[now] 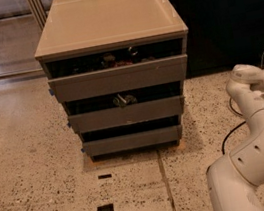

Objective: Place redbull can into top drawer

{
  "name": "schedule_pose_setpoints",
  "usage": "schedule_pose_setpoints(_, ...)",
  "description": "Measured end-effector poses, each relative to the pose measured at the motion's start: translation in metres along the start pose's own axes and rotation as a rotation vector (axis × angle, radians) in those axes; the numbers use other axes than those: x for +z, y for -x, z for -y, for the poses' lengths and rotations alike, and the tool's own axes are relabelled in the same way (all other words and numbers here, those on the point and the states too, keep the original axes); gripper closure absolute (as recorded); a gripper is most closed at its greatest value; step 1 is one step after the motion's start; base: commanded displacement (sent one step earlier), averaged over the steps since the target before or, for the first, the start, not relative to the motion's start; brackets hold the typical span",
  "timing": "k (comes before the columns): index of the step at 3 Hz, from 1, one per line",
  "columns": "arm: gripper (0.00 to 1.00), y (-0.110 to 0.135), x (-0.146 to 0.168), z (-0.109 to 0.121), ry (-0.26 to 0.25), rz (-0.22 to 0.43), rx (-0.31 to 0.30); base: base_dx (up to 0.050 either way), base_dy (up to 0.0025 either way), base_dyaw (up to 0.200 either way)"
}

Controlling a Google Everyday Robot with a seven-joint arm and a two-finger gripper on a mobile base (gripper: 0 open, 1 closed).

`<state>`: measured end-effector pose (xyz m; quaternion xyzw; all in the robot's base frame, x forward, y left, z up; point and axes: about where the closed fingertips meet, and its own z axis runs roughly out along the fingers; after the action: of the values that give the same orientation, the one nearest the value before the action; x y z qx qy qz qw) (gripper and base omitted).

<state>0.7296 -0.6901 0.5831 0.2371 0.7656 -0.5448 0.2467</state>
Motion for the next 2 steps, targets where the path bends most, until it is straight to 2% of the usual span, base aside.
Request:
schedule_pose_setpoints(1,0.0,-0.007,-0.0176,0.0427,-0.372,0.135,-0.006,0.0,0.0,0.0)
schedule_pose_setpoints(2,0.0,-0.0084,-0.0144,0.05,-0.377,0.126,0.017,0.0,0.0,0.0)
